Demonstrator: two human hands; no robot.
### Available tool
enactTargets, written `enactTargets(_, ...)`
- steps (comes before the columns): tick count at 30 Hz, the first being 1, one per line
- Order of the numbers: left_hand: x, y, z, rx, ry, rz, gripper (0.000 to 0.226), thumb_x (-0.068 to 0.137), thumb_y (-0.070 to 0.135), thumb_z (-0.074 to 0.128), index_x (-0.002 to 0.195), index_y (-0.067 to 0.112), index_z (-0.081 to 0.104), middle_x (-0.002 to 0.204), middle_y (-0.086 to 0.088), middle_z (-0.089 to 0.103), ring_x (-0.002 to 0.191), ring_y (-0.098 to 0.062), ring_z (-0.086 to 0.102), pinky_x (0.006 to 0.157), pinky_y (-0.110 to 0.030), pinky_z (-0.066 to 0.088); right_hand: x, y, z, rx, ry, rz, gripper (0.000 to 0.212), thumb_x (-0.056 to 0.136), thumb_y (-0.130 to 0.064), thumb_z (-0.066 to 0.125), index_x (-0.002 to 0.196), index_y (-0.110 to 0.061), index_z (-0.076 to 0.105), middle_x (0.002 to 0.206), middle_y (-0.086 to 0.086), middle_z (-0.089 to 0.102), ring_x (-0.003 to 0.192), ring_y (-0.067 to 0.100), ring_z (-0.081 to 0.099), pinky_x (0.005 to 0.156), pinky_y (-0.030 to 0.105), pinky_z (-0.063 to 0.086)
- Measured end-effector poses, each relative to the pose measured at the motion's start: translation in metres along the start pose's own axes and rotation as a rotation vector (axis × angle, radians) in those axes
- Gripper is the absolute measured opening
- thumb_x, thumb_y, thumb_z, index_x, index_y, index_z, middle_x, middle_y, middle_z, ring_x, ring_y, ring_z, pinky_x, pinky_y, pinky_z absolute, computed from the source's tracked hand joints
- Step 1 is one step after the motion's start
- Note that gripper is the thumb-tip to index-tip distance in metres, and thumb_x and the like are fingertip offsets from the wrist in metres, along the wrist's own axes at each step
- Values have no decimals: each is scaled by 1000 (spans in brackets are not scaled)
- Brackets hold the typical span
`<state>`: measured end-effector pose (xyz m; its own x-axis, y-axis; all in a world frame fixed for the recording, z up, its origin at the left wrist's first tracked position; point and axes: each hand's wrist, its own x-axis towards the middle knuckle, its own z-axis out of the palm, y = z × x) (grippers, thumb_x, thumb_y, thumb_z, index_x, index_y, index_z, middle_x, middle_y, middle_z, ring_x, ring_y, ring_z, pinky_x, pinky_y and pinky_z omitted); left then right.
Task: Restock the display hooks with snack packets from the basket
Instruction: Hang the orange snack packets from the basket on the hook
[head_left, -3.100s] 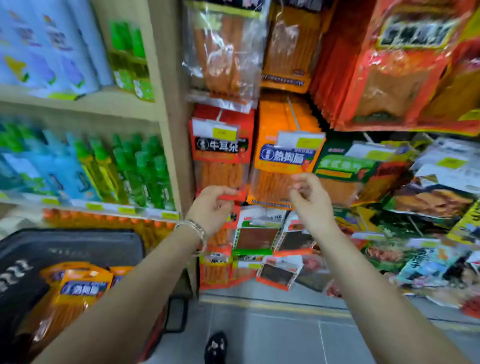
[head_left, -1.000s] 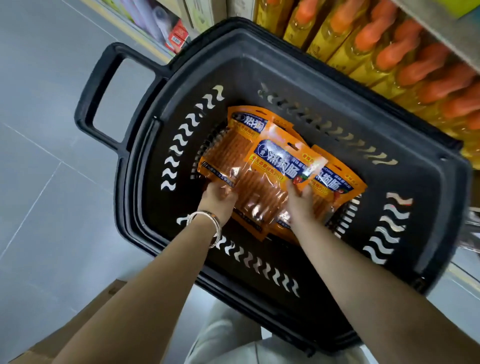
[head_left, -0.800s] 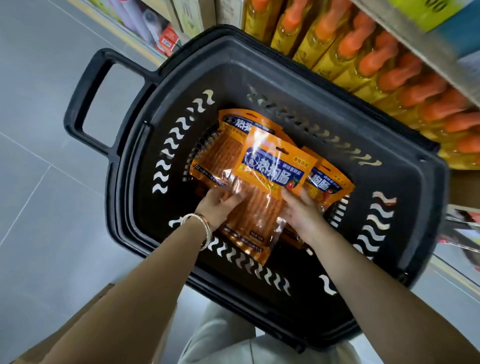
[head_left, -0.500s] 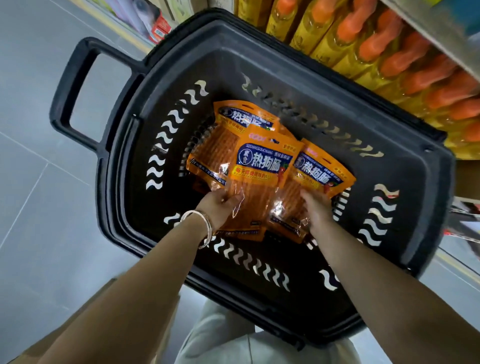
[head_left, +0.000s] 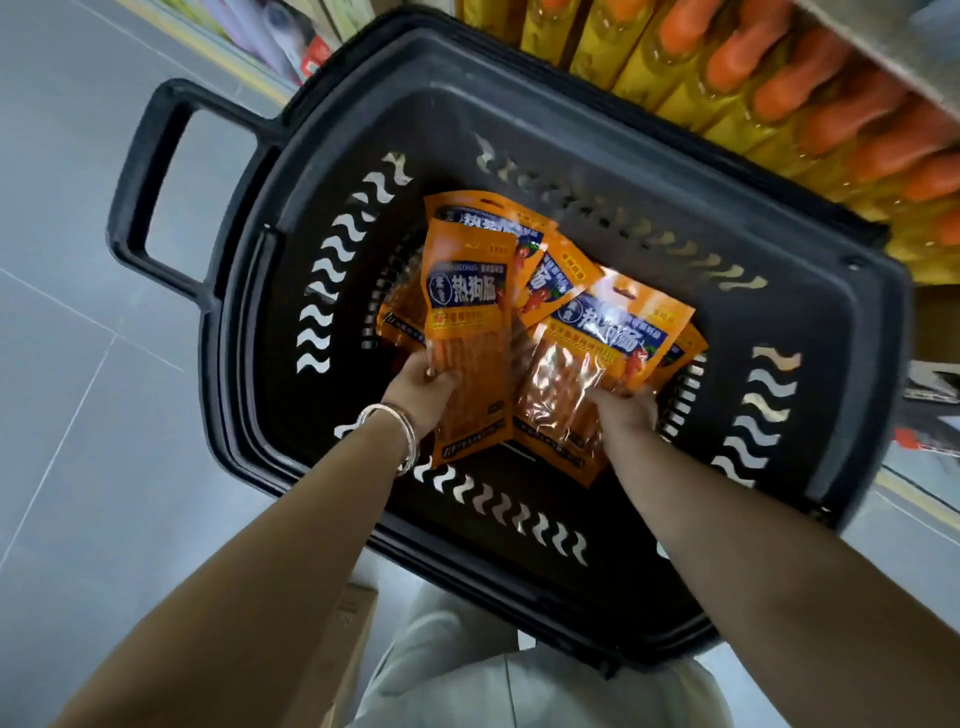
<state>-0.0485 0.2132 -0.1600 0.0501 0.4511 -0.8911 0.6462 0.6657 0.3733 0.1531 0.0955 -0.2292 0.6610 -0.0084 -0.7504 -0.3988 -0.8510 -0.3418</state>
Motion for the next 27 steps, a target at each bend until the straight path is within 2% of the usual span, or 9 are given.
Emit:
enactTargets(3, -15, 9, -7, -117, 25, -19, 19, 85, 21, 59, 101, 30, 53, 99, -2, 63, 90, -21, 61, 79, -35, 52, -26, -5, -19, 123, -45, -14, 49, 72, -3, 74, 113, -18, 53, 98, 1, 63, 84, 21, 60, 80, 33, 49)
enactTargets(6, -38, 22, -14, -199, 62, 29, 31, 83, 15, 58, 112, 25, 51, 99, -1, 63, 86, -18, 60, 67, -30, 49, -54, -12, -46, 163, -119, -53, 41, 76, -3, 70, 110, -22, 56, 88, -6, 62, 84, 17, 61, 78, 30, 46)
enactTargets(9, -71, 34, -19, -195, 66, 126, 37, 85, 33, 55, 122, 33, 48, 103, 2, 64, 88, -18, 60, 73, -30, 47, -86, -19, -81, 160, -169, -150, 9, 86, -33, 66, 94, -30, 61, 97, -4, 67, 88, 15, 62, 78, 26, 43)
enactTargets(12, -113, 47, -17, -178, 42, 231, 50, 79, 63, 51, 122, 36, 51, 118, 2, 62, 107, -23, 59, 95, -41, 46, -113, -29, -119, 98, -147, -277, 40, 91, -53, 50, 116, -24, 61, 113, 2, 62, 101, 20, 58, 86, 28, 38)
enactTargets(15, -150, 57, -11, -140, 51, 282, 87, 70, 80, 45, 138, 26, 43, 136, -2, 52, 121, -27, 51, 105, -47, 39, -136, -35, -159, 22, -81, -486, 49, 96, -49, 42, 128, -15, 56, 121, 9, 60, 115, 26, 53, 91, 29, 35)
enactTargets(17, -175, 65, -4, -118, 37, 346, 93, 69, 82, 43, 140, 22, 40, 138, -4, 51, 123, -27, 50, 106, -46, 37, -153, -37, -188, 4, -49, -662, 33, 99, -38, 43, 115, -16, 63, 104, 1, 66, 102, 17, 56, 82, 23, 33)
enactTargets(21, -224, 87, 23, -79, 8, 507, 73, 82, 66, 46, 138, 19, 43, 138, 1, 49, 124, -23, 48, 105, -42, 37, -179, -32, -255, 125, 75, -853, 37, 98, -20, 50, 62, -32, 44, 50, -17, 46, 57, -9, 49, 63, 19, 30)
enactTargets(25, -283, 114, 77, -130, -36, 783, 12, 91, 37, 55, 97, 41, 66, 105, 14, 62, 107, -10, 56, 95, -32, 43, -183, -16, -341, 356, 111, -937, 22, 98, -20, 50, 96, -3, 63, 84, 13, 66, 86, 18, 58, 84, 34, 43)
enactTargets(27, -316, 129, 113, -129, -54, 927, 21, 92, 20, 56, 79, 33, 66, 88, 15, 63, 88, 6, 58, 84, -15, 42, -184, -7, -391, 483, 183, -962, 23, 98, -24, 50, 100, -5, 62, 87, 8, 67, 87, 4, 55, 81, 26, 42)
